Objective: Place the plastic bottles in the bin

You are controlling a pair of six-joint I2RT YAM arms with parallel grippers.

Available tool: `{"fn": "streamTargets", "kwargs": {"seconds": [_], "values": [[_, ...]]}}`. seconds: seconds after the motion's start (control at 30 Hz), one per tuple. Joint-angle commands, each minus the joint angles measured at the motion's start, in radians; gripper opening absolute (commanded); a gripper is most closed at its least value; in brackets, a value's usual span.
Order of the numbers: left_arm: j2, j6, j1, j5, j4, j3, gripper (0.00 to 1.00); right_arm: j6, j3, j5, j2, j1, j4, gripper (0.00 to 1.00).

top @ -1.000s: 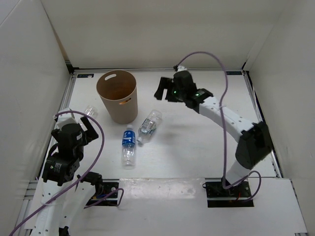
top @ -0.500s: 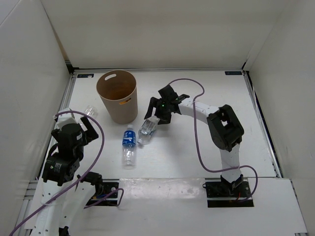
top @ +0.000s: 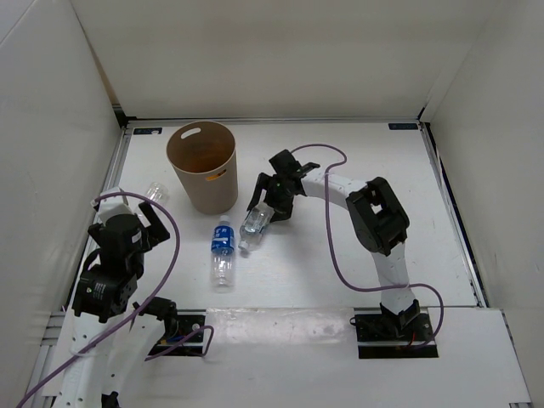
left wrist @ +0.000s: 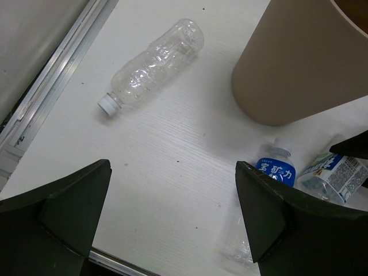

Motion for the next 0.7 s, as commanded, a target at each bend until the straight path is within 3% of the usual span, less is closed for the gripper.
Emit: {"fn": "streamTargets", "kwargs": {"seconds": [0.0, 0.1, 0.3, 0.33, 0.37, 0.47, 0.57, 0.67], "values": [[-0.008, -0.007, -0.003, -0.001, 0.003, -0.008, 0.99, -0.003, 0.053, -0.005, -0.007, 0.011, -0.059, 0.90], [-0.011, -0.004, -0.003, 0.001, -0.002, -0.008, 0.99, -0.001, 0.033, -0.012, -0.019, 0.014, -0.049, 0.87], [-0.012, -0.004, -0.004, -0.001, 0.000, -0.009, 0.99, 0.005, -0.025, -0.094, -0.037, -0.002, 0.030, 0.55], [-0.012, -0.004, -0.004, -0.001, 0.000, -0.008, 0.99, 0.003, -0.031, -0.104, -0.046, -0.003, 0.048, 0.48], [-0.012, -0.004, -0.003, -0.001, 0.001, -0.009, 0.99, 0.000, -0.033, -0.109, -0.053, -0.006, 0.051, 0.30], [-0.009, -0.004, -0.004, -0.002, 0.000, -0.009, 0.99, -0.014, -0.060, -0.126, -0.100, -0.015, 0.053, 0.12], [-0.012, -0.005, -0.003, -0.002, 0.000, -0.009, 0.99, -0.059, -0.088, -0.097, -0.183, -0.026, 0.027, 0.00], [-0.014, -0.005, -0.003, -0.002, 0.000, -0.008, 0.99, -0.098, -0.129, -0.048, -0.273, -0.040, -0.005, 0.00]]}}
